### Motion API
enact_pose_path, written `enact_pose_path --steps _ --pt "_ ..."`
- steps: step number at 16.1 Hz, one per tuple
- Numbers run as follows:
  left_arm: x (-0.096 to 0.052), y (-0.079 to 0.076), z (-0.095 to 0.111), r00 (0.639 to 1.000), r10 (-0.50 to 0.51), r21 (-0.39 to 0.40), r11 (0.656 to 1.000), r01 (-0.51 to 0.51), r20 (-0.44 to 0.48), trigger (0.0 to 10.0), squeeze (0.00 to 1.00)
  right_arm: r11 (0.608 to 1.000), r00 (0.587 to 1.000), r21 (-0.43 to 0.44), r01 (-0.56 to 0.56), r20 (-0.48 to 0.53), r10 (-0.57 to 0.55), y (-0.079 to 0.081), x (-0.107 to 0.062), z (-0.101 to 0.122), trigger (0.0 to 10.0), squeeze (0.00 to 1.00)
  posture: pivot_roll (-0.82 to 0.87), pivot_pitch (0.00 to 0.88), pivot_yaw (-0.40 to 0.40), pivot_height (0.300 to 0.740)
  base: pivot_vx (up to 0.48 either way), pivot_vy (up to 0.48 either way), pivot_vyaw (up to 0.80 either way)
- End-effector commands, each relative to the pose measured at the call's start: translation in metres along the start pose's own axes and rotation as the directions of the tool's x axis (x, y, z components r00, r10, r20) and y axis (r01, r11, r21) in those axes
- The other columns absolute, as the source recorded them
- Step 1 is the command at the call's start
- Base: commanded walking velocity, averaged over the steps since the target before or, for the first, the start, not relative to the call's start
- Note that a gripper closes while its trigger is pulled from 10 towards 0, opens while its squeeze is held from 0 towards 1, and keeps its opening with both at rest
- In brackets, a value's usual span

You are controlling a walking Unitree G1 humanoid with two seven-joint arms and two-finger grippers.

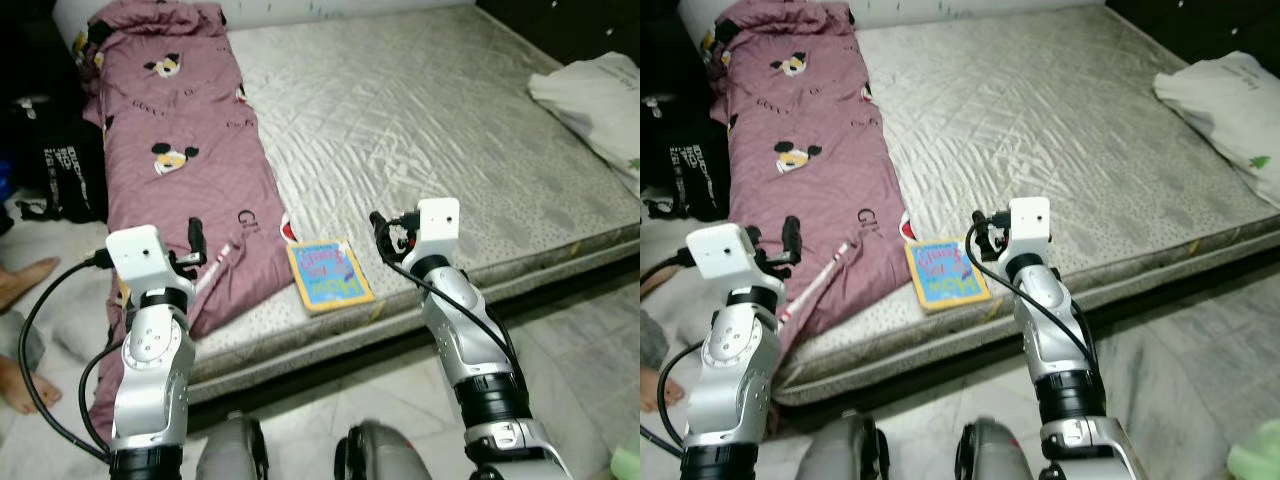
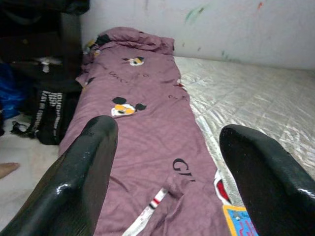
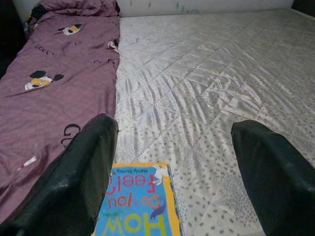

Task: Clean up the room

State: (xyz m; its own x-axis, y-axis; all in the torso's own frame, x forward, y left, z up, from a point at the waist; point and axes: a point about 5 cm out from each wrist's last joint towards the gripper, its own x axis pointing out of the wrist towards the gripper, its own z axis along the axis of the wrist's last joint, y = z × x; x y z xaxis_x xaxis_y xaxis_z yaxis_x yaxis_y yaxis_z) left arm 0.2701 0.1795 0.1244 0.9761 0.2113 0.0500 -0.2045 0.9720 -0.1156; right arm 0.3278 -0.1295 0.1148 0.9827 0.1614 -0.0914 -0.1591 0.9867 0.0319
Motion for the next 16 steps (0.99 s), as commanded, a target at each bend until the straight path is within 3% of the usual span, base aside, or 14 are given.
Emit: enact_pose_path --steps 1,2,3,4,5,6,8,12,16 --pt "0.000 0.002 -0.001 1.000 0.008 0.006 1.000 -0.008 0.003 10.0 0.00 1.000 1.000 0.012 0.002 0.008 -0.002 -0.002 0.000 0.002 10.0 0.00 -0.06 0.081 -0.038 0.656 0.000 0.000 0.00" --pt "0.000 0.002 -0.001 1.000 0.013 0.004 1.000 -0.013 0.005 10.0 0.00 1.000 1.000 0.009 0.006 -0.003 -0.006 -0.003 0.001 0.002 10.0 0.00 -0.06 0.079 -0.039 0.656 0.000 0.000 0.00" --pt "0.000 0.003 -0.001 1.000 0.029 0.007 1.000 -0.029 0.001 10.0 0.00 0.995 0.999 -0.095 0.042 -0.007 -0.043 -0.005 0.003 0.001 10.0 0.00 -0.06 0.079 -0.039 0.656 0.000 0.000 0.00" --pt "0.001 0.005 -0.002 0.999 0.049 0.014 0.999 -0.049 -0.002 10.0 0.00 0.999 1.000 -0.041 -0.019 -0.003 0.019 0.000 0.003 -0.001 10.0 0.00 -0.06 0.079 -0.039 0.656 0.000 0.000 0.00" --pt "0.002 0.007 -0.003 0.998 0.062 0.013 0.998 -0.062 -0.008 10.0 0.00 1.000 0.999 -0.002 0.000 -0.034 0.000 -0.001 0.004 -0.004 10.0 0.00 -0.06 0.075 -0.040 0.656 0.000 0.000 0.00" --pt "0.003 0.009 -0.004 0.997 0.078 0.015 0.997 -0.077 -0.005 10.0 0.00 0.997 0.999 -0.068 0.027 -0.019 -0.028 -0.003 0.005 -0.004 10.0 0.00 -0.06 0.077 -0.043 0.656 0.000 0.000 0.00" --pt "0.004 0.011 -0.004 0.996 0.091 0.015 0.996 -0.090 -0.005 10.0 0.00 0.998 0.998 -0.001 -0.058 -0.030 0.058 0.003 0.005 -0.003 10.0 0.00 -0.06 0.080 -0.043 0.656 0.000 0.000 0.00" --pt "0.006 0.010 -0.005 0.996 0.090 -0.004 0.996 -0.090 -0.021 10.0 0.00 0.996 0.996 0.023 -0.089 -0.010 0.089 0.010 0.005 -0.001 10.0 0.00 -0.07 0.090 -0.044 0.656 0.000 0.000 0.00" --pt "0.007 0.010 -0.005 0.996 0.091 -0.008 0.996 -0.092 -0.018 10.0 0.00 0.993 0.993 0.024 -0.118 -0.010 0.119 0.014 0.004 -0.002 10.0 0.00 -0.07 0.093 -0.045 0.627 0.000 0.000 0.00"
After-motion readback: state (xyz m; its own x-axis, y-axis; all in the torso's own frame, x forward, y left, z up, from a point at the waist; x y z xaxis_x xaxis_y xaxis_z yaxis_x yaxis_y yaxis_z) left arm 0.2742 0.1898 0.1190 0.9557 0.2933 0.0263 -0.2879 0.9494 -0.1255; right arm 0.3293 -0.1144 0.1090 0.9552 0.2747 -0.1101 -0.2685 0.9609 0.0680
